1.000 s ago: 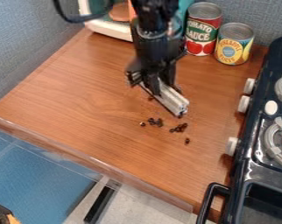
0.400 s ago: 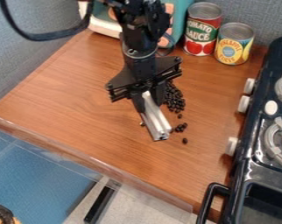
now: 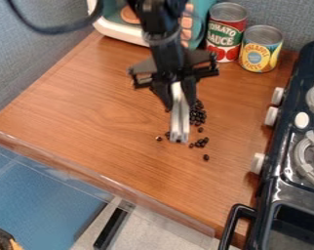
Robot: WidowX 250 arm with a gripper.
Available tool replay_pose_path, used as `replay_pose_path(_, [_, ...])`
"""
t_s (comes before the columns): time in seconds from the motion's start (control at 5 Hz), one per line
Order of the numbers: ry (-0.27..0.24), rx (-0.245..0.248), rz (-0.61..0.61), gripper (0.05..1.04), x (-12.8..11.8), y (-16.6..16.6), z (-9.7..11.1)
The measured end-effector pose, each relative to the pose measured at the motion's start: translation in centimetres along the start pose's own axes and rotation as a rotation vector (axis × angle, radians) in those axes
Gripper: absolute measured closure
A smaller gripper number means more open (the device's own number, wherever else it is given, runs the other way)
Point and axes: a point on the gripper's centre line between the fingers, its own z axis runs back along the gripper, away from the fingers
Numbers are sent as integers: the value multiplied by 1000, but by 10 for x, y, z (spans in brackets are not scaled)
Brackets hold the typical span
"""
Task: Sweep into pile
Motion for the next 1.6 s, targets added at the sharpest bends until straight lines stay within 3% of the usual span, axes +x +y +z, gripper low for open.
replay_pose_path(0.4, [243,-118,-444,756,16,-22,-14])
replay_pose_path(0.6, [374,-116,-654,756,3,-28,-32])
replay_pose_path(0.8, [379,-104,-741,756,-13,-36,-45])
replay_pose_path(1.0, [353,-82,-760,756,-34,-41,-53])
replay_pose_path(1.2, [305,-79,-753,756,-43,-45,-52])
replay_pose_path(1.6, [262,-64,-714,756,-49,-39,-63])
